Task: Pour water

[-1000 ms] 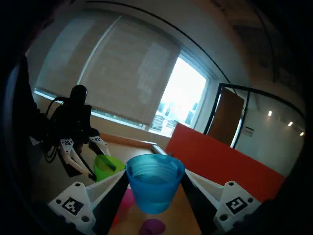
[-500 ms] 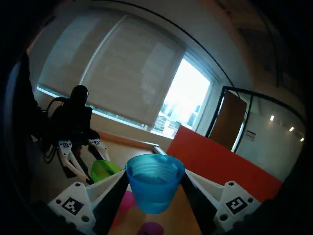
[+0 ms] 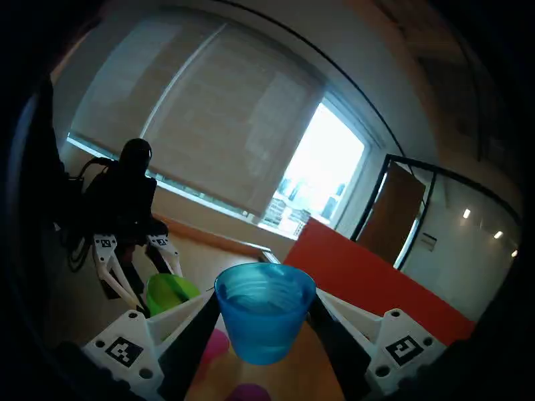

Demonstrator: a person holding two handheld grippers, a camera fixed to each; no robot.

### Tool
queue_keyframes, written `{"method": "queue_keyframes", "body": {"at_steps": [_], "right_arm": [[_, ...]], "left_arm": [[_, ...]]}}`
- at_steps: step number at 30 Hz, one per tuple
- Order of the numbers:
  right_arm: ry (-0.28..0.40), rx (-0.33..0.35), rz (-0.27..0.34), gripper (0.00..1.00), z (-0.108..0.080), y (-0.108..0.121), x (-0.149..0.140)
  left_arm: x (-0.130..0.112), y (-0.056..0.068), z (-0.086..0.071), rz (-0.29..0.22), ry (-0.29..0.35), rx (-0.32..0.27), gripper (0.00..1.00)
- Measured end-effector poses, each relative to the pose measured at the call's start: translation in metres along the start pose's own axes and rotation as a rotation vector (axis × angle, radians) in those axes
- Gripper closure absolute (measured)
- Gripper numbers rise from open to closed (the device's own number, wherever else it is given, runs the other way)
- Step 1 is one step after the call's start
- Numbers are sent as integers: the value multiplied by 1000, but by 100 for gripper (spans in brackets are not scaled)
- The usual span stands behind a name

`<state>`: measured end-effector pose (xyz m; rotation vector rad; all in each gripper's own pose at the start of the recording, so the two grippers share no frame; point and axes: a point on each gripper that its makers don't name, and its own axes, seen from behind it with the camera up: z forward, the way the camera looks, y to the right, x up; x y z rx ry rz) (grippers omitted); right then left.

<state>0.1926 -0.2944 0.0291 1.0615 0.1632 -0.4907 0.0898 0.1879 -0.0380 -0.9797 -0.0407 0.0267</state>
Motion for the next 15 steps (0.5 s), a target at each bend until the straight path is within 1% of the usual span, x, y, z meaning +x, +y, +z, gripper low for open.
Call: {"method": "queue_keyframes", "body": {"at_steps": [15], "right_arm": [[3,5,-89,10,8,4,5]], "left_arm": [[-1,2,0,8,-6,-6,21]]}}
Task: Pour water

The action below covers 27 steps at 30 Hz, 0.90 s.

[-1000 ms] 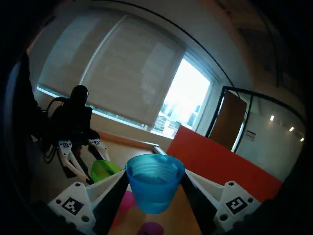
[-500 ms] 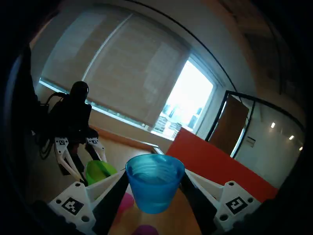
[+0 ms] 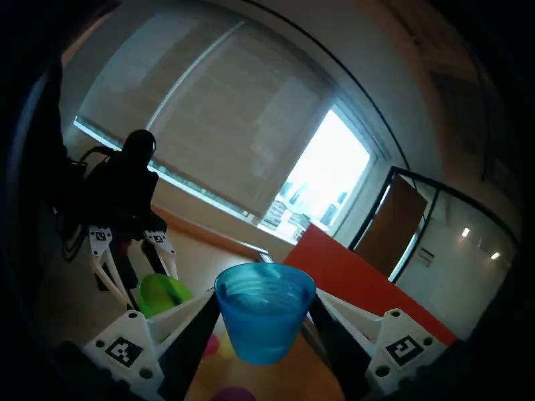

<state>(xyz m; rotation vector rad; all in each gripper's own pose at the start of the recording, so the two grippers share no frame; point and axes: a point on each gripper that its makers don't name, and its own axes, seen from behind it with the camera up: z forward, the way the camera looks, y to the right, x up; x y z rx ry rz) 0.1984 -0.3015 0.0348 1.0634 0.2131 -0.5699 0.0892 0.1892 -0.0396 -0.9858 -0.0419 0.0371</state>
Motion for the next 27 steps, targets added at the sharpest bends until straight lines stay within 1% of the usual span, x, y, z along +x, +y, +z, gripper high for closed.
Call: {"method": "queue_keyframes", "body": {"at_steps": [11,27], "right_arm": [[-3,13,-76,10,5,1,5],[-5,23,-129,10,12,2,11]], "left_arm": [[-1,-1,1,3,-3,0,21],[1,1,1,1,4,-6,21]]}}
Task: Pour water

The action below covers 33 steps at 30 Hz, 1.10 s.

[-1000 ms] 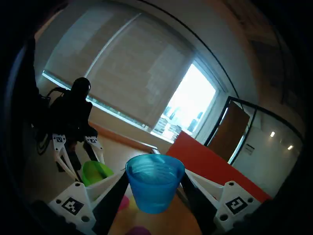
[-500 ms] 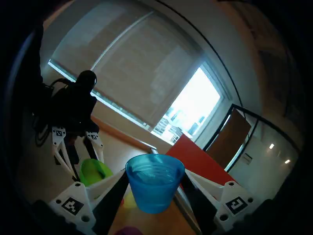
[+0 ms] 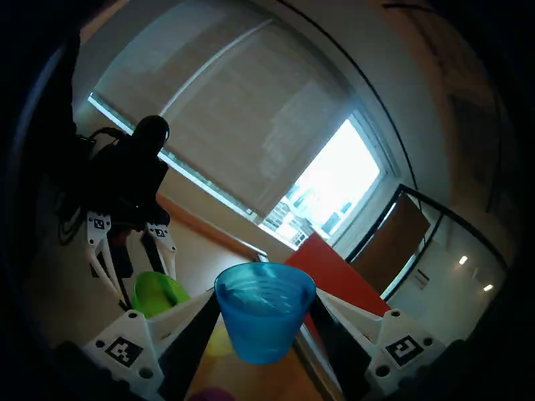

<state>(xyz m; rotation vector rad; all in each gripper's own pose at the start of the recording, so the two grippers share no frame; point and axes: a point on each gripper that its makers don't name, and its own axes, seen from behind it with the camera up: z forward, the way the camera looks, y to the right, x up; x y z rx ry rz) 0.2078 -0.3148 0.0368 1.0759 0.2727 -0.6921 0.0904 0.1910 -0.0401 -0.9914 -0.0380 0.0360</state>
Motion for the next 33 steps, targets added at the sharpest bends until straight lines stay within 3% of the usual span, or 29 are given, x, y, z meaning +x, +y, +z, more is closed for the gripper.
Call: {"method": "queue_keyframes", "body": {"at_steps": [33], "right_arm": [[-27,49,-192,10,12,-11,5]], "left_arm": [[5,1,-3,5,13,1,21]]}}
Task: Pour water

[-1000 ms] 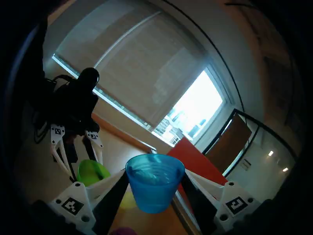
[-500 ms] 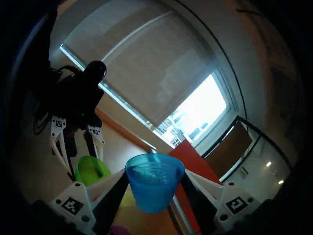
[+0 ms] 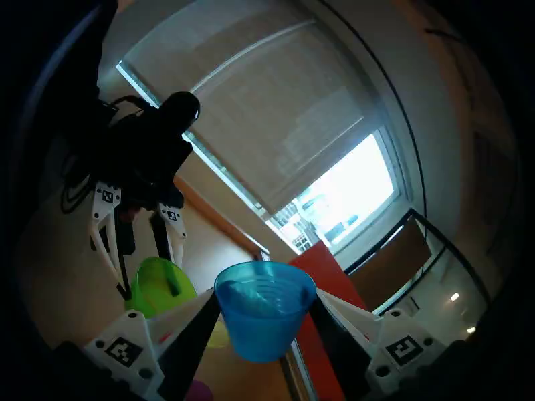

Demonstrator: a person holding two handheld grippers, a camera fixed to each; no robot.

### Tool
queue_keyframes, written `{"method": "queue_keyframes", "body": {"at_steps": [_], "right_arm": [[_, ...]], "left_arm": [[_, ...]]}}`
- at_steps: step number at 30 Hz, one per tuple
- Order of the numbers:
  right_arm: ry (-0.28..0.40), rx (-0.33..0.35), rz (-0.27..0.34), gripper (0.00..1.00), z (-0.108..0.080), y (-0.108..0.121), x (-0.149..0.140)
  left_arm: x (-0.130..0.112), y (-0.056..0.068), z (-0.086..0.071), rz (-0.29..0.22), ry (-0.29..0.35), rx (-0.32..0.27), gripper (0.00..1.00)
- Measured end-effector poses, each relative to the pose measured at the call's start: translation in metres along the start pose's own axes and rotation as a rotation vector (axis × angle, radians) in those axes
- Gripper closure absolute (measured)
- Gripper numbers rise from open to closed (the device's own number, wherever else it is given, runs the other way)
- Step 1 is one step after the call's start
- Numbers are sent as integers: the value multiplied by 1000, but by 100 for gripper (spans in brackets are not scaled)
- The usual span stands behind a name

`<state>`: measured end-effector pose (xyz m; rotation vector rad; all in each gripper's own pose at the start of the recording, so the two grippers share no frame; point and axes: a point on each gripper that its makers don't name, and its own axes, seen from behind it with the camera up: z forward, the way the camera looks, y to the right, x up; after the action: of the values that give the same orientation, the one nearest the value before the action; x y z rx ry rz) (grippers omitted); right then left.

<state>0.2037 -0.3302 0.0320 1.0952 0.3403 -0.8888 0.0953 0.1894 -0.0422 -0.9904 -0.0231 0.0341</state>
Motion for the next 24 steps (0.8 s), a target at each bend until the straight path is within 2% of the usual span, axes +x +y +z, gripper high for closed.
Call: {"method": "queue_keyframes", "body": {"at_steps": [24], "right_arm": [[4,3,-87,10,3,-2,7]], "left_arm": [[-1,-4,1,1,-2,5,21]]}}
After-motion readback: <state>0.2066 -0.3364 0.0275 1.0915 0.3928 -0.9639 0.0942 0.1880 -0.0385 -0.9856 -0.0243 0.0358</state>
